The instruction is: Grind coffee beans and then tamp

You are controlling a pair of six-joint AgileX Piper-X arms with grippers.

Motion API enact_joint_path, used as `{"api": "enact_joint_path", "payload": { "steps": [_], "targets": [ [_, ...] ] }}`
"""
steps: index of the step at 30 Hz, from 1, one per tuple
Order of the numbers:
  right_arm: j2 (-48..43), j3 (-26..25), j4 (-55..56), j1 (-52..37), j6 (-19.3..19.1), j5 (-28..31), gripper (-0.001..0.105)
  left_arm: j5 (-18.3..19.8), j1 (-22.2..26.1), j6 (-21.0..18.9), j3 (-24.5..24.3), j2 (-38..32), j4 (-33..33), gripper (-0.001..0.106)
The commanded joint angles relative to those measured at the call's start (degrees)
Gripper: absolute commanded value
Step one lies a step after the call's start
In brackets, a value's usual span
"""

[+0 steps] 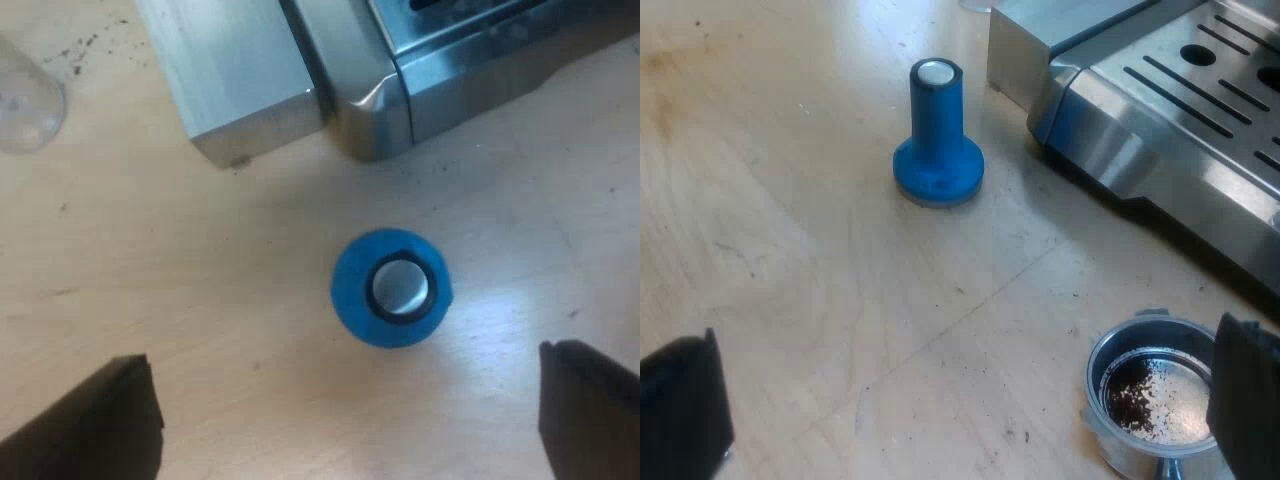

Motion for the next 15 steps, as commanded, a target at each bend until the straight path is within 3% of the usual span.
{"api": "enact_joint_path", "payload": {
  "steps": [1,4,8,15],
  "targets": [
    [-0.4,-0.1,-0.4,-0.2,-0.6,-0.1,0.1,0.7,0.3,1.5,-0.6,3.3,-1.7,0.078],
    [-0.4,-0.1,-0.4,-0.2,-0.6,-0.1,0.1,0.7,0.3,2.0,-0.6,7.2,-2.8,0.078],
    [-0.4,-0.1,-0.4,-0.2,-0.6,-0.1,0.1,4.2,0.3,3.1,-0.6,13.1,-3.7,0.078],
    [-0.4,-0.1,-0.4,-0.2,-0.6,-0.1,0.1,4.4,0.3,3.1,-0.6,19.6,-6.6,0.078]
  ]
}}
